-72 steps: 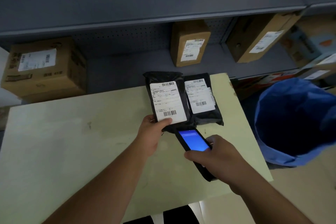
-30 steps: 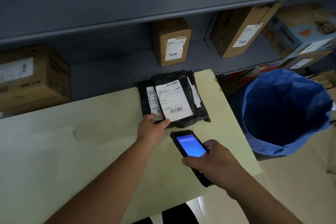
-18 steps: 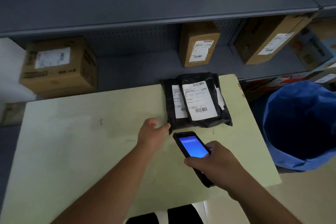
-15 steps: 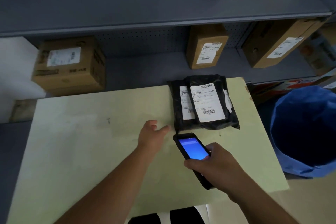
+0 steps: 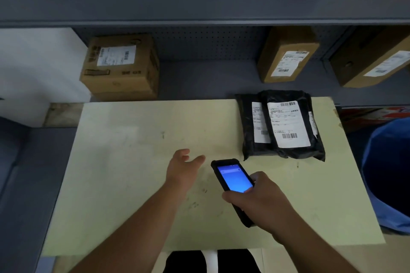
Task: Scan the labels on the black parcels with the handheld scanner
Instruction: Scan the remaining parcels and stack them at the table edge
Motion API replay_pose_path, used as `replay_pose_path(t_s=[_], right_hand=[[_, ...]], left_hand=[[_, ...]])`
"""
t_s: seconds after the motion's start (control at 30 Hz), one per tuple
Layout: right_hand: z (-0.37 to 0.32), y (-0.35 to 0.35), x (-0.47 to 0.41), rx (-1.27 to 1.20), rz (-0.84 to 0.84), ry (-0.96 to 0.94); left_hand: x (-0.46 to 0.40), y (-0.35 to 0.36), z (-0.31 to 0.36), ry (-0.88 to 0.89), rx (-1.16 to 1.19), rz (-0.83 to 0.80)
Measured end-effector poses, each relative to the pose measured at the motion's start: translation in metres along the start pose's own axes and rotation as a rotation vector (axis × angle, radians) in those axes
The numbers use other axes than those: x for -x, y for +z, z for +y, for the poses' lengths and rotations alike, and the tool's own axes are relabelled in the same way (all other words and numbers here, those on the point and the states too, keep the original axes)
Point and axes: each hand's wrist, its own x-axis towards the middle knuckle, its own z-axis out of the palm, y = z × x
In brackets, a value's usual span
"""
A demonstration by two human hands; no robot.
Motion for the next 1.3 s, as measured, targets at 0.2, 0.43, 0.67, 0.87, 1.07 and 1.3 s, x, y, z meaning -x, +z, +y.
replay_pose_path(t_s=[0.2,0.43,0.67,0.87,1.07,1.3], right_hand=[[0.003,0.029,-0.006,0.0,0.005,0.027],[0.02,0.059,-0.014,-0.05,0.028,0.089],[0.036,0.088,-0.022,-0.033,0.074,0.116],[0.045,0.113,-0.032,0.001,0.11,0.144],[0.053,0.136,-0.045,0.01,0.164,0.154],[0.064,0.156,-0.048,0.048,0.215,0.164]], left_hand=[[0.009,-0.018,-0.021,-0.014,-0.035,0.015],[0.015,-0.031,-0.051,-0.026,-0.103,-0.007],[0.019,-0.031,-0.077,-0.022,-0.119,-0.036],[0.02,-0.028,-0.1,0.012,-0.193,-0.059],[0.019,-0.027,-0.119,0.016,-0.209,-0.076],[0.021,-0.035,-0.141,0.021,-0.227,-0.043]])
